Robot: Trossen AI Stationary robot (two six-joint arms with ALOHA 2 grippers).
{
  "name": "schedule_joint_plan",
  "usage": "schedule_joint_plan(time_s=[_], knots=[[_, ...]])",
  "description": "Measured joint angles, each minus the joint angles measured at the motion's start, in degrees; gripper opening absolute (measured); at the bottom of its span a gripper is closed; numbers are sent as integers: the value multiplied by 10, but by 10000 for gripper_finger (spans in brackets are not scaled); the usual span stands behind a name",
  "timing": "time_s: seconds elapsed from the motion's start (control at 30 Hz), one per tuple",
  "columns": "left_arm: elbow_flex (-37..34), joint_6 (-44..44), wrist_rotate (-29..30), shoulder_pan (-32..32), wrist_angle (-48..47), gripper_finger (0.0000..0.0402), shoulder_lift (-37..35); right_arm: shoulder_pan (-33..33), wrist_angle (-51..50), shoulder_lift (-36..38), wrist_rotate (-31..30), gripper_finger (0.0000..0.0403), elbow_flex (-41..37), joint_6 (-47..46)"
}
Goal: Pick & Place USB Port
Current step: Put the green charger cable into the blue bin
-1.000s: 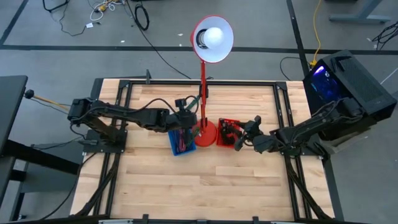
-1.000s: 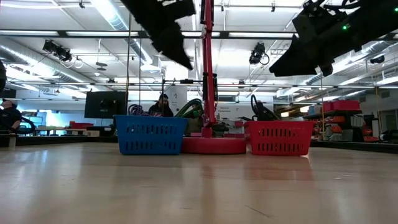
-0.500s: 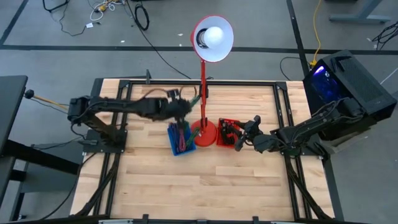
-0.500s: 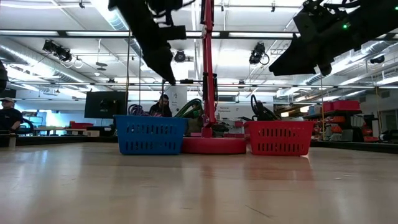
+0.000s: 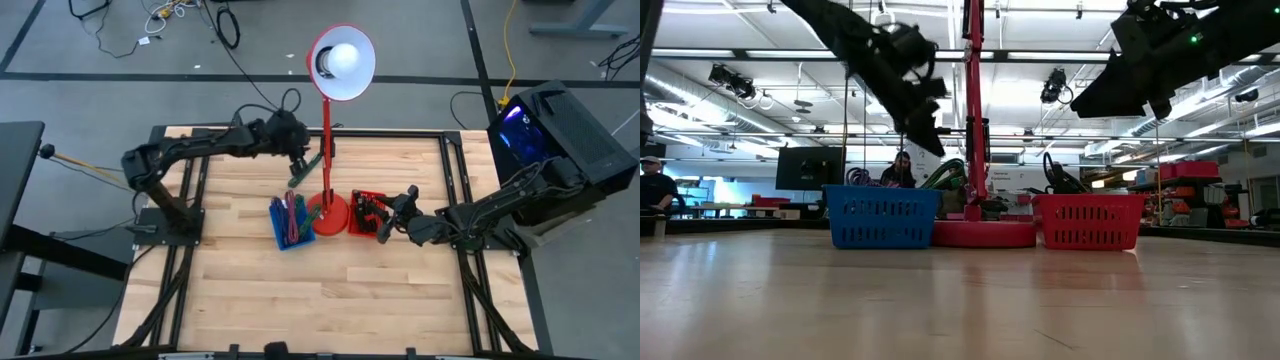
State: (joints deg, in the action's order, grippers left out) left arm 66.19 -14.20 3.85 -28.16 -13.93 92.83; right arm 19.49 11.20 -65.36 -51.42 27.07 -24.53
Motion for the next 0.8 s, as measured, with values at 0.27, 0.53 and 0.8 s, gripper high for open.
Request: schedule_joint_plan(time_s=[0.27, 0.53, 0.8], knots=[[-1, -23, -6, -8, 15, 71, 107, 0, 5, 0, 0, 132, 0, 2], [-1, 37, -59, -47, 6, 71, 151, 0, 13, 0, 0, 132, 0, 11], [-1, 61, -86, -44, -27, 71, 164, 0, 18, 0, 0, 132, 0, 15]])
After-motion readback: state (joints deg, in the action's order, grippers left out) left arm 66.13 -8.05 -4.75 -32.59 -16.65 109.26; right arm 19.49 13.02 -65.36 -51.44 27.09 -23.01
